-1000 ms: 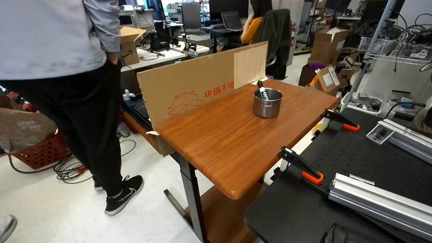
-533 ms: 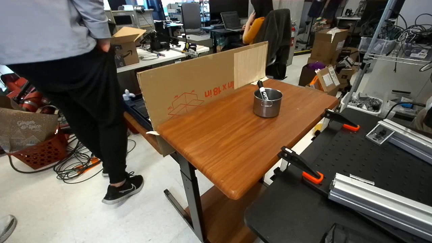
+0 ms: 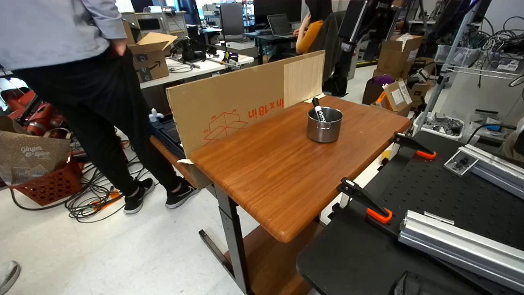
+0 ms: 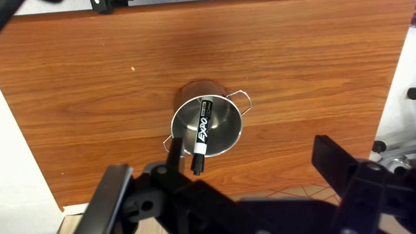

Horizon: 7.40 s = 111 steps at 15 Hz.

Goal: Take the marker out of the pot and put it on the table

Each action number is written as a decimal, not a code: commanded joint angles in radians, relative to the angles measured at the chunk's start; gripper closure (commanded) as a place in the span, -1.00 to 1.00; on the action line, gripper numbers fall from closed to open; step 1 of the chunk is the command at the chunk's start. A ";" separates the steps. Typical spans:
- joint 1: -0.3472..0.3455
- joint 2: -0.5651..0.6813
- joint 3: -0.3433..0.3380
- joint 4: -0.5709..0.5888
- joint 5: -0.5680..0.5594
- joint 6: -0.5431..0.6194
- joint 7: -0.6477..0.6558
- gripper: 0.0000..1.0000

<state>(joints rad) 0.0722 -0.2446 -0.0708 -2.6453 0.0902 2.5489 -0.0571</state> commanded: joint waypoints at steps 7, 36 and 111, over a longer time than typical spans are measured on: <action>-0.064 0.337 0.017 0.216 0.013 0.051 0.063 -1.00; -0.050 0.634 0.038 0.490 -0.013 0.019 0.167 0.90; -0.282 0.654 0.012 0.618 0.065 -0.034 -0.029 -1.00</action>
<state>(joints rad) -0.2266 0.5362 -0.0529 -1.8874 0.1624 2.4661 -0.0788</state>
